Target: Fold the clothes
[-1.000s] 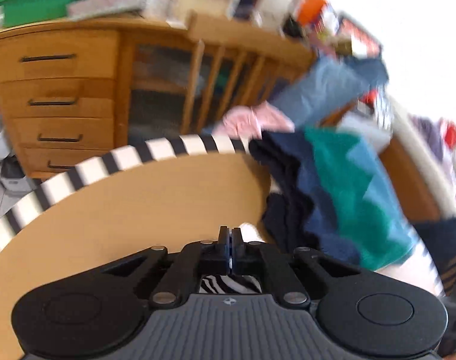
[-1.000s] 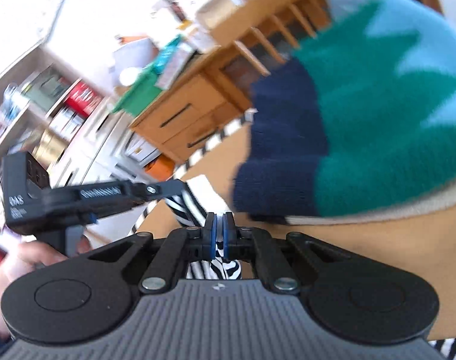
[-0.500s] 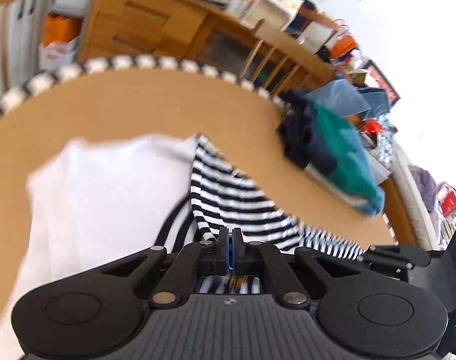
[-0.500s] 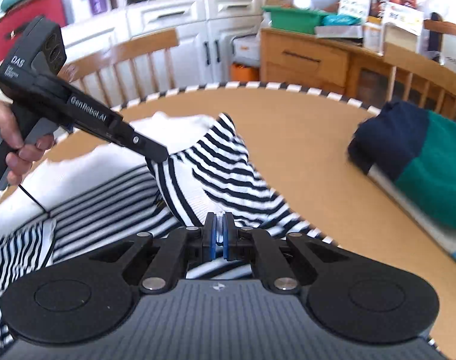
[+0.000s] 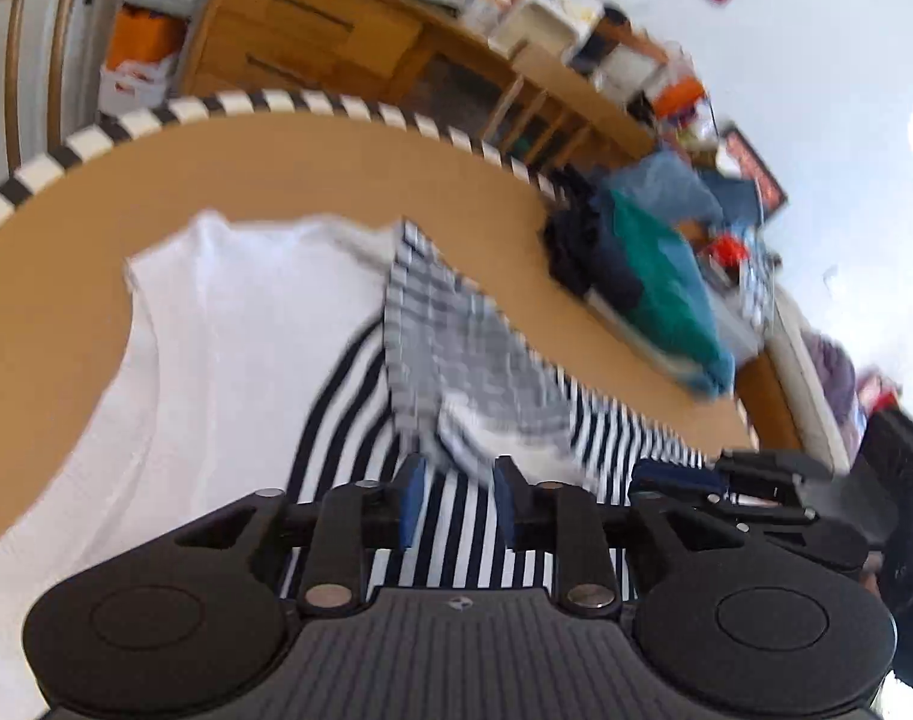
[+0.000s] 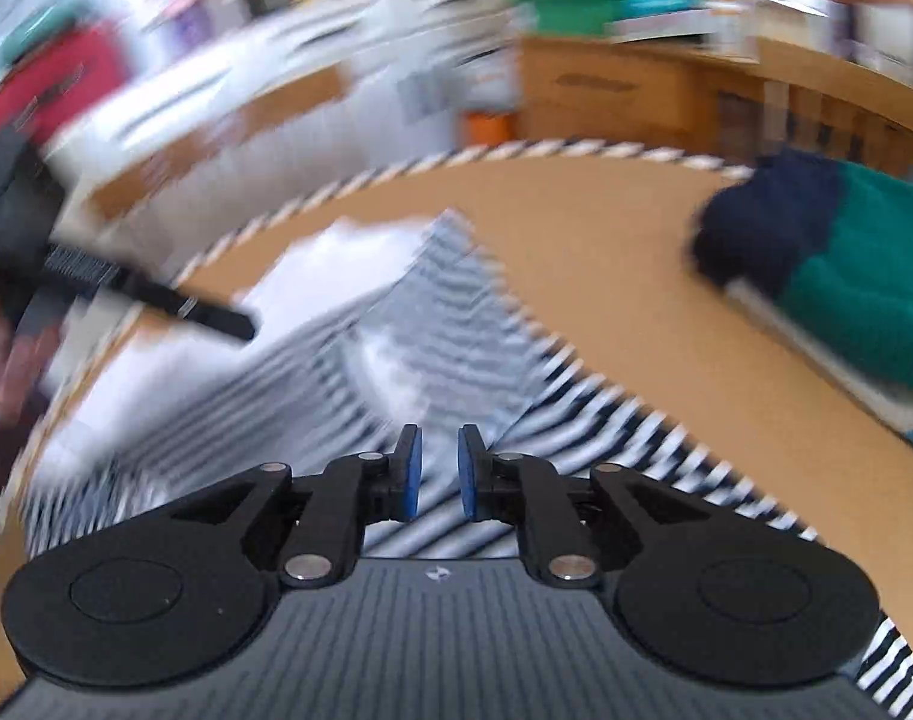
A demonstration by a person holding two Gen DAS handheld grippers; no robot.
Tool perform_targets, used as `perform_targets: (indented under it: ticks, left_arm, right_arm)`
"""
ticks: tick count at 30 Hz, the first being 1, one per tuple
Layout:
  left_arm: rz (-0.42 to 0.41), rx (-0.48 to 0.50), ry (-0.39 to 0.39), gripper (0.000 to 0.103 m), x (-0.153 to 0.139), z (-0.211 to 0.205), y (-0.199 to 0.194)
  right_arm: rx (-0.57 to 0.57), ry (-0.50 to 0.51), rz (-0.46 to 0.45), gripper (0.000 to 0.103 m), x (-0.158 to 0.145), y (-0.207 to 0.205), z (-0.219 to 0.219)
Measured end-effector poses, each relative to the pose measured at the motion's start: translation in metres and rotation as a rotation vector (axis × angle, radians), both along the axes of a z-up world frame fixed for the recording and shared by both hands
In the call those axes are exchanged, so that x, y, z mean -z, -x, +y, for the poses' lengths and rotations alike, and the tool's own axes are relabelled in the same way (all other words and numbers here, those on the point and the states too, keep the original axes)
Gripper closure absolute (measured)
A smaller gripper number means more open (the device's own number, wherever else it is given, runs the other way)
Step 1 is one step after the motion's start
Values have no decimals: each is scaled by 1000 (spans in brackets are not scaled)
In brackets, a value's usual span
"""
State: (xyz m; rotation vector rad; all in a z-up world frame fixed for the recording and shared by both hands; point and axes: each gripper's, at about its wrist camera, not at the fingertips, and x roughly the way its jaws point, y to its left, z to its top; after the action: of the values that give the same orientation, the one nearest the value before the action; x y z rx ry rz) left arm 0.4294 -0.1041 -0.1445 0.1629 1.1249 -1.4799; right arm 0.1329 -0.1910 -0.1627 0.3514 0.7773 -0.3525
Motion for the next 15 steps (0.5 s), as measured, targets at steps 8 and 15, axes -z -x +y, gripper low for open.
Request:
perform_targets:
  ticks: [8,15]
  left_arm:
    - [-164,119,-62,78,17,-68,41]
    - [-241,203,-55,78,6,-29,51]
  right_arm:
    - [-24,4,-1,89,10,-27,4]
    - [-197,18,46,88,8,-13,46]
